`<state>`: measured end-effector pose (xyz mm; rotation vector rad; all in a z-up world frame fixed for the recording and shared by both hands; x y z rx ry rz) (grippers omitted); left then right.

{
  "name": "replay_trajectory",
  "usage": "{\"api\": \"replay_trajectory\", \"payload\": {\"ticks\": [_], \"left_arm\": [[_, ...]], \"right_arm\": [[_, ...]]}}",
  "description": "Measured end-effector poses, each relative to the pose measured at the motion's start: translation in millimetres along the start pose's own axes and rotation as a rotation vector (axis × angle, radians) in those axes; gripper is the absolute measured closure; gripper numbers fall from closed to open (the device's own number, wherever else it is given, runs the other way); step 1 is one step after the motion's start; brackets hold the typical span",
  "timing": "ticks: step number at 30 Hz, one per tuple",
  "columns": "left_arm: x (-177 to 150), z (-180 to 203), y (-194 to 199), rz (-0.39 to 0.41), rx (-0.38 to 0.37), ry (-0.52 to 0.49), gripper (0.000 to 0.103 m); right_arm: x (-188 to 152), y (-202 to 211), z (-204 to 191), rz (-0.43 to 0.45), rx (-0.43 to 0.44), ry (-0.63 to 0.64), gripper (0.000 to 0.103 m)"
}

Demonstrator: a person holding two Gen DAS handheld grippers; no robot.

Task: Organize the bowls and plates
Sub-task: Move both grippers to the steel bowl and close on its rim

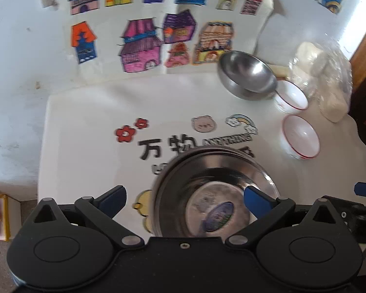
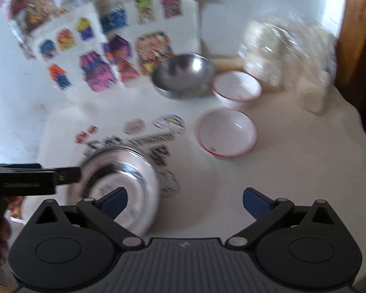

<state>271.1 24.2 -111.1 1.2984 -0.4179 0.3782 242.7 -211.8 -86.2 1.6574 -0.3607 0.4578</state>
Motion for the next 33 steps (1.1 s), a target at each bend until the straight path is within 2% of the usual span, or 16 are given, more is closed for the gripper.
{"api": "replay_trajectory", "payload": {"ticks": [6, 11, 21, 26, 33], "left_arm": [[-0.2, 17.7, -2.5, -0.015, -0.04, 0.034, 0.001], [1.9, 31.6, -10.9, -0.016, -0.002, 0.039, 0.001], [24.5, 56.1, -44.3, -0.049, 0.165, 0.187, 0.001], [48.8, 67.1, -63.0, -0.013, 0.236, 0.293, 0.001], [94.1, 73.7, -83.8, 0.064, 0.287, 0.356, 0.001]], "right_arm": [[0.4, 5.7, 20.8, -0.055, -0.12, 0.033, 0.0], [7.2, 5.7, 36.9, -0.062, -0.154, 0.058, 0.0], [51.8, -30.8, 70.1, -0.055, -0.076, 0.192, 0.0], [81.0, -53.0, 88.2, -0.036, -0.041, 0.265, 0.0], [126.9, -80.5, 89.3, 0.019, 0.059, 0.368, 0.0]]}}
Point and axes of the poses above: each gripper's, at about its wrist camera, not at the fingertips, and y roughly against the way its jaws point, z to its right, x to its top, the point moved 1 cm from there along -y, roughly the way its jaws point, and after that the axes turned 9 degrees about y, right-handed, at the moved point
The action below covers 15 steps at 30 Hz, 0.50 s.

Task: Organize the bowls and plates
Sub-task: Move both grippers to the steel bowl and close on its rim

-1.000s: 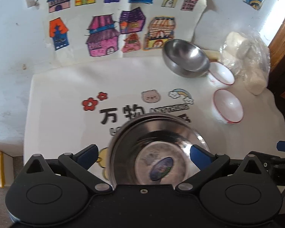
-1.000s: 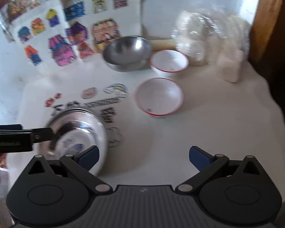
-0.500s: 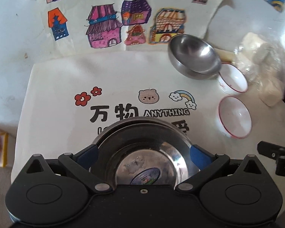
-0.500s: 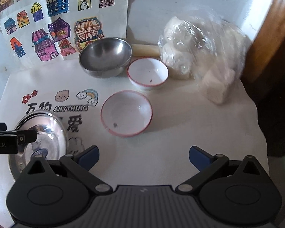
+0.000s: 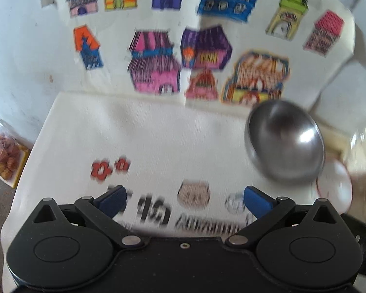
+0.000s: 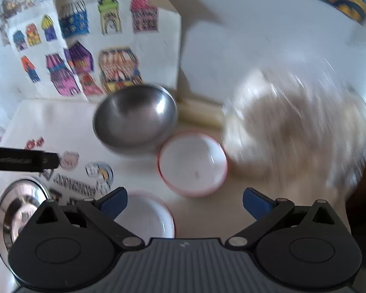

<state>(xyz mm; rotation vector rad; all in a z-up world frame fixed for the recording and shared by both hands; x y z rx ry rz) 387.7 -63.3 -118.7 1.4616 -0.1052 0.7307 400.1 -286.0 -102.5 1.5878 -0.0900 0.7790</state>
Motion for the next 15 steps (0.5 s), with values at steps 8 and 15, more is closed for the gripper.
{"api": "replay_trajectory", "payload": {"ticks": [8, 15], "left_arm": [[32.1, 19.5, -22.4, 0.039, 0.001, 0.036, 0.001], [30.8, 26.7, -34.5, 0.019, -0.003, 0.058, 0.001]], "right_arm": [[45.5, -25.3, 0.0, 0.129, 0.122, 0.178, 0.0], [57.1, -48.6, -3.4, 0.174, 0.123, 0.289, 0.003]]}}
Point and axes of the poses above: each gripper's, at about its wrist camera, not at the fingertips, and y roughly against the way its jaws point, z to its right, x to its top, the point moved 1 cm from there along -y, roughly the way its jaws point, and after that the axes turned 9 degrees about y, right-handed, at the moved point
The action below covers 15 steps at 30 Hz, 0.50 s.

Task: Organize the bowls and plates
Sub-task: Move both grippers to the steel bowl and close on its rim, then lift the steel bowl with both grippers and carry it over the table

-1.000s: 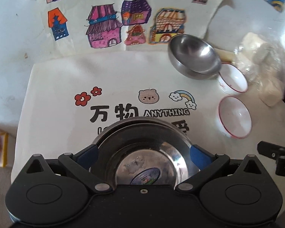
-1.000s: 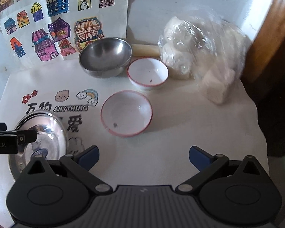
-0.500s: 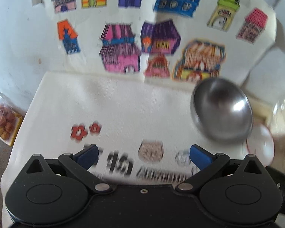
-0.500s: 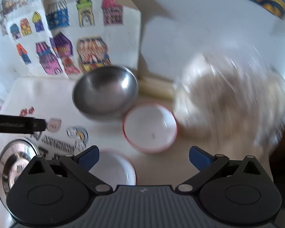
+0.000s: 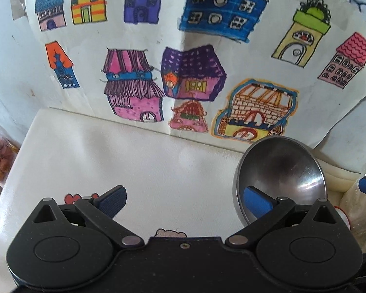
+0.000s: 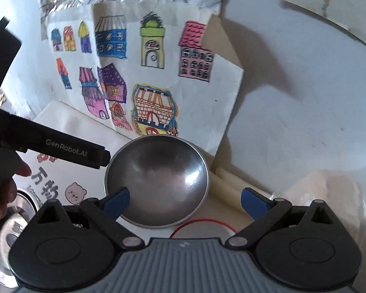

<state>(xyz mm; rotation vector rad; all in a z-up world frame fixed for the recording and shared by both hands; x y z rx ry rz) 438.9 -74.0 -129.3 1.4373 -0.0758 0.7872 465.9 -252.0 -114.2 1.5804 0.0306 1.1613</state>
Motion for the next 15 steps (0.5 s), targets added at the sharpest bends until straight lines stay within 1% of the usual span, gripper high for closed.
{"api": "replay_trajectory", "payload": {"ticks": [1, 3, 4, 6, 8, 10, 12, 13, 15], "left_arm": [[-0.7, 0.6, -1.2, -0.004, -0.002, 0.005, 0.001], [-1.6, 1.5, -2.9, -0.012, -0.003, 0.013, 0.001], [-2.4, 2.0, -3.8, -0.015, -0.002, 0.016, 0.001], [-2.8, 2.7, -5.3, -0.018, -0.004, 0.022, 0.001], [-1.8, 3.4, -6.0, -0.021, -0.011, 0.029, 0.002], [-0.2, 5.5, -9.6, -0.03, -0.023, 0.031, 0.005], [1.1, 9.4, -11.9, -0.037, -0.033, 0.025, 0.008], [1.8, 11.5, -12.5, -0.038, -0.041, 0.021, 0.011], [3.1, 15.7, -14.9, -0.053, -0.06, 0.016, 0.019]], "right_arm": [[-0.7, -2.5, -2.5, -0.002, -0.004, 0.015, 0.003], [-5.3, -3.7, -7.0, -0.005, -0.002, 0.041, 0.011], [-5.5, -6.0, -10.4, -0.015, -0.01, 0.055, 0.012], [-6.0, -9.5, -19.1, -0.025, -0.059, 0.11, 0.012], [-5.6, -13.6, -21.8, -0.032, -0.077, 0.131, 0.012], [-4.9, -20.6, -20.9, -0.047, -0.085, 0.126, 0.014], [-4.4, -28.1, -19.2, -0.061, -0.094, 0.122, 0.021], [-4.0, -31.7, -17.7, -0.066, -0.095, 0.117, 0.023], [-2.9, -37.0, -15.6, -0.075, -0.096, 0.113, 0.032]]}}
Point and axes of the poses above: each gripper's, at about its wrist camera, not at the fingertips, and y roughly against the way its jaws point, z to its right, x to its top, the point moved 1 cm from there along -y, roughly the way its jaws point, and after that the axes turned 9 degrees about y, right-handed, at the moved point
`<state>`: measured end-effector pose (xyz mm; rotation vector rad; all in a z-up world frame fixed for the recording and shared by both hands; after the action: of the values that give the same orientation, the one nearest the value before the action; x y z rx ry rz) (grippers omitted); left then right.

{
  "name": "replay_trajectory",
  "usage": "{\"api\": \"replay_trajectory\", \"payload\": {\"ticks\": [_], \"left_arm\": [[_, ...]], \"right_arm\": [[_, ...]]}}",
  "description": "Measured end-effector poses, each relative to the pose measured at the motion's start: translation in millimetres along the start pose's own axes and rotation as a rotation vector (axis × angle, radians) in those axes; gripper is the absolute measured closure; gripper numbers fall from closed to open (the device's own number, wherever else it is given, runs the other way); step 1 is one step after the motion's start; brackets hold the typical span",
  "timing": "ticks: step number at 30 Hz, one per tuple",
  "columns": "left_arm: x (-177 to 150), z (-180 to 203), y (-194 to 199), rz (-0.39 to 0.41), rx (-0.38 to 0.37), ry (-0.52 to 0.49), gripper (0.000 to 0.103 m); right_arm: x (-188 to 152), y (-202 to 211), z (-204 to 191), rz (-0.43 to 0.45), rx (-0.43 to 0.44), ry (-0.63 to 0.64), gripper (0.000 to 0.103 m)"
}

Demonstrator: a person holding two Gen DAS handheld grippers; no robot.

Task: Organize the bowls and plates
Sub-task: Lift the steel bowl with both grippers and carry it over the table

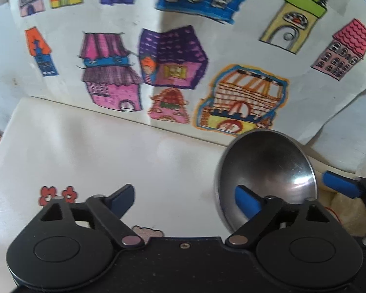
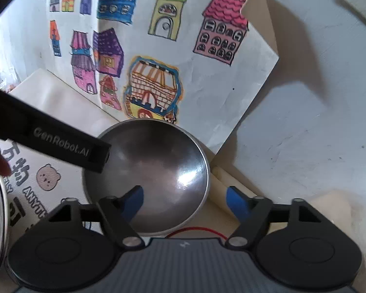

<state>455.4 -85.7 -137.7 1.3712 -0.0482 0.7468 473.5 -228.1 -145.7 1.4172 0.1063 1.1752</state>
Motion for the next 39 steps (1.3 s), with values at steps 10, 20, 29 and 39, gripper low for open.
{"api": "replay_trajectory", "payload": {"ticks": [10, 20, 29, 39], "left_arm": [[-3.1, 2.6, -14.7, -0.084, -0.105, 0.075, 0.081], [-17.5, -10.9, 20.6, -0.044, -0.127, 0.103, 0.092], [-42.2, -37.0, 98.3, 0.021, -0.183, 0.074, 0.092], [-125.4, -67.1, 154.7, -0.089, -0.26, 0.028, 0.093]], "right_arm": [[-3.4, -17.0, 2.3, -0.053, 0.025, -0.026, 0.063], [-5.4, 3.9, 5.8, 0.0, 0.041, -0.098, 0.083], [-2.0, 80.0, -10.4, 0.097, 0.062, -0.147, 0.086], [-56.8, 174.0, -61.1, 0.049, 0.051, -0.223, 0.086]]}}
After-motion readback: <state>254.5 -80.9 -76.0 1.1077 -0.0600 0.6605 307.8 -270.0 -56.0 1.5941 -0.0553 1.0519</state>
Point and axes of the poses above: each gripper's, at about its wrist camera, not at the fingertips, and y roughly against the way its jaws point, z to its right, x to its top, the point moved 1 cm from there along -y, roughly the way its jaws point, and after that the axes turned 9 degrees about y, right-handed, at the moved point
